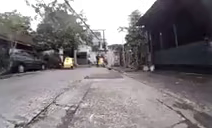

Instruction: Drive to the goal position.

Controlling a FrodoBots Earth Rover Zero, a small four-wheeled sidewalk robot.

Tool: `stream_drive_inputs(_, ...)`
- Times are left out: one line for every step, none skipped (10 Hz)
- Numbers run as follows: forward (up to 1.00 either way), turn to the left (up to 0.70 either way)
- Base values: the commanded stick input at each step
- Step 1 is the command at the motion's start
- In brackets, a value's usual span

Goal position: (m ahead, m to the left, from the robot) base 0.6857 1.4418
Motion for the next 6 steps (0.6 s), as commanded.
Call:
stream_drive_inputs(1.0, 0.0)
stream_drive_inputs(1.0, 0.0)
stream_drive_inputs(1.0, 0.0)
stream_drive_inputs(1.0, 0.0)
stream_drive_inputs(1.0, 0.0)
stream_drive_inputs(1.0, 0.0)
